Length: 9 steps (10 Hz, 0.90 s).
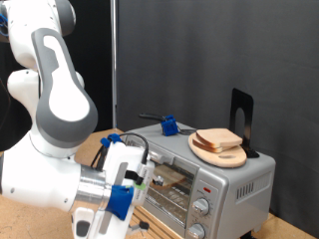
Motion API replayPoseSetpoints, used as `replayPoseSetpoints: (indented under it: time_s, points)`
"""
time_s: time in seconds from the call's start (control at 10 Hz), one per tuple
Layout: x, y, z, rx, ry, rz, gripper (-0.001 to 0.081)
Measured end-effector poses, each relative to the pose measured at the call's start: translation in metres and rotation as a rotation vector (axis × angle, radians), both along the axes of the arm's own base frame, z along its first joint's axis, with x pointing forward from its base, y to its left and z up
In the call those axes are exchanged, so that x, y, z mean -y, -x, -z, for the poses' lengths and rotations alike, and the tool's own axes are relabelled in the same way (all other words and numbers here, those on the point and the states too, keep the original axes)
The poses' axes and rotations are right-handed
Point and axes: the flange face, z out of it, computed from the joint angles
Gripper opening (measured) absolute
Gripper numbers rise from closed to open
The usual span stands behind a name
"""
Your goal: Make a piece of toast with the oven
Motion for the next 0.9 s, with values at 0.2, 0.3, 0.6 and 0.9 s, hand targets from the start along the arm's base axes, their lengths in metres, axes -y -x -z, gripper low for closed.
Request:
replayPoseSetpoints:
  time_s: [0.2, 0.3, 0.6, 0.9]
  points:
    - [0.010, -0.017, 0.018, -0.019, 0.006, 0.002, 0.0806]
    - [0.016, -0.026, 0.029, -0.018, 0.014, 0.051, 0.0806]
    - [0.010, -0.030, 0.035, -0.046, -0.032, 0.015, 0.0806]
    - [-0.004, -0.036, 0.047, -0.026, -0.116, -0.101, 0.0806]
